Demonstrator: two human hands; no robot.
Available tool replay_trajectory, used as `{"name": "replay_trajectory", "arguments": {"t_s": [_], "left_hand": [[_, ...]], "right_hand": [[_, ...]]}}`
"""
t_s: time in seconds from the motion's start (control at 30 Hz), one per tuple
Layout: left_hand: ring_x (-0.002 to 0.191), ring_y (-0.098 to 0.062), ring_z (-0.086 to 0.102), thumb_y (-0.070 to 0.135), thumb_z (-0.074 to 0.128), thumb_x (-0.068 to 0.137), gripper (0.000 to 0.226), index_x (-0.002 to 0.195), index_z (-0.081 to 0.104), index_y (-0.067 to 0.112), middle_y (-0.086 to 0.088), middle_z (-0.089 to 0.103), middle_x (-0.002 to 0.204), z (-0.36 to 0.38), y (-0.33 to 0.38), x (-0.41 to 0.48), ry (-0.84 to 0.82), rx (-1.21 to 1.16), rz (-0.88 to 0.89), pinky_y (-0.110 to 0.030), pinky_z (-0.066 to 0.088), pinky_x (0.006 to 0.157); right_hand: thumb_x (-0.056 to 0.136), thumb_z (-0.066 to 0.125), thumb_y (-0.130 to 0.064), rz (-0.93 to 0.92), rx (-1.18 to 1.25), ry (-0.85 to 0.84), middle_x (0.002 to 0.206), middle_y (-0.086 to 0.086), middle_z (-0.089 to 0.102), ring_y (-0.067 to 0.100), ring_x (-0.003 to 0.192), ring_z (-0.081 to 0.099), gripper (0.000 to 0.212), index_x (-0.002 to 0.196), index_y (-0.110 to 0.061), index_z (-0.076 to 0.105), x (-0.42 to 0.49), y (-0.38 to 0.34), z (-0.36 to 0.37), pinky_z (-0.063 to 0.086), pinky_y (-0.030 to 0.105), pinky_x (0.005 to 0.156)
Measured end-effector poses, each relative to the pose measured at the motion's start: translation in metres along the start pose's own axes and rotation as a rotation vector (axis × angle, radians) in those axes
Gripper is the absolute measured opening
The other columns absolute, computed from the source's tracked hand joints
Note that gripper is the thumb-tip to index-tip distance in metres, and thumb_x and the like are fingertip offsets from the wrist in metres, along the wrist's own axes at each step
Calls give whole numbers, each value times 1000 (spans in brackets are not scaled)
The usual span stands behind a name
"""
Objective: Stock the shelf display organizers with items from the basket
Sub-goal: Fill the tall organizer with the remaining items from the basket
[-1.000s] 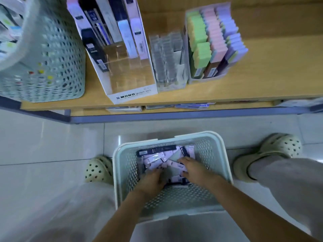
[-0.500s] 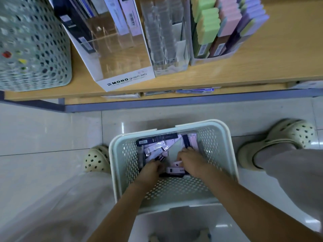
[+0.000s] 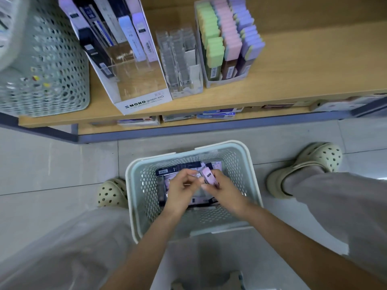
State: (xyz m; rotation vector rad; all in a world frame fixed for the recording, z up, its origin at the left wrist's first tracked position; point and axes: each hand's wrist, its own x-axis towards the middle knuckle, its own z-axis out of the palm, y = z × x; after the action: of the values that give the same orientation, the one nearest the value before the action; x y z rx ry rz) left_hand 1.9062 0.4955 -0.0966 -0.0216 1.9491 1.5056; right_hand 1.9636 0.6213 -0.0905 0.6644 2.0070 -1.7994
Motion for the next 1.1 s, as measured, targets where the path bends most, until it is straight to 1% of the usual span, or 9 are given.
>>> {"name": "replay_trajectory", "arguments": {"t_s": [0.13,0.27,0.37,0.47,0.57,0.67,0.73,0.97,1.1], "left_hand": [[68,8,53,9,57,91,4,93,58,13,6,58,76,13,8,0,-72,27,48,-7,39,66],[96,-11,54,14,52,95,12,106,57,15,3,58,102,16,-19,15,-146,149,-76,-6,41,74],[112,-16,50,17,52,95,30,125,53,12,2,53,120,11,-54,24,-331,436,-179,-17,41,86],[121,-16,49,14,55,94,40,133,46,8,-4,49,135,7,-77,26,-494,548,-271,-19,38,95],[124,-20,49,16,58,92,43,134,48,12,-9,49,138,6,-88,28,-569,699,-248,-28,36,104],[121,-26,46,27,61,90,48,135,49,14,-12,48,133,2,-92,34,-591,935,-145,-29,34,103],[120,-27,46,31,62,89,50,135,50,15,-12,49,130,1,-91,37,-605,1000,-133,-31,34,101],[119,-22,49,36,61,89,50,132,48,15,-6,50,132,-4,-92,39,-648,1026,-165,-34,40,99],[121,-23,49,24,56,94,40,132,49,15,-7,50,136,-9,-91,37,-637,971,-184,-32,39,101]], "right_hand": [[90,58,-5,-41,-96,68,83,-4,54,8,77,50,12,100,-9,52,-10,-3,-21,37,11,68],[91,57,-7,-46,-154,104,78,-13,49,7,76,48,14,100,-14,48,-22,-1,-41,36,9,68],[91,58,-10,-19,-171,111,77,-4,50,13,75,47,11,99,-7,51,-28,4,-50,39,22,71],[90,59,-11,-15,-150,97,75,-1,48,17,75,47,10,94,-8,50,-32,9,-54,38,30,72],[90,59,-11,-1,-105,86,81,9,52,19,76,47,10,95,-6,52,-33,11,-56,42,34,74],[90,60,-11,29,-39,90,86,13,56,18,78,49,11,97,-7,53,-34,10,-57,42,34,75],[90,60,-10,39,-22,90,85,12,56,17,77,49,10,97,-8,53,-35,8,-57,41,31,74],[91,59,-11,78,-26,77,81,11,58,16,70,50,11,99,-5,53,-35,3,-58,41,30,70],[91,59,-12,86,-46,85,80,11,58,13,65,48,14,100,-2,53,-37,2,-58,40,25,65]]}}
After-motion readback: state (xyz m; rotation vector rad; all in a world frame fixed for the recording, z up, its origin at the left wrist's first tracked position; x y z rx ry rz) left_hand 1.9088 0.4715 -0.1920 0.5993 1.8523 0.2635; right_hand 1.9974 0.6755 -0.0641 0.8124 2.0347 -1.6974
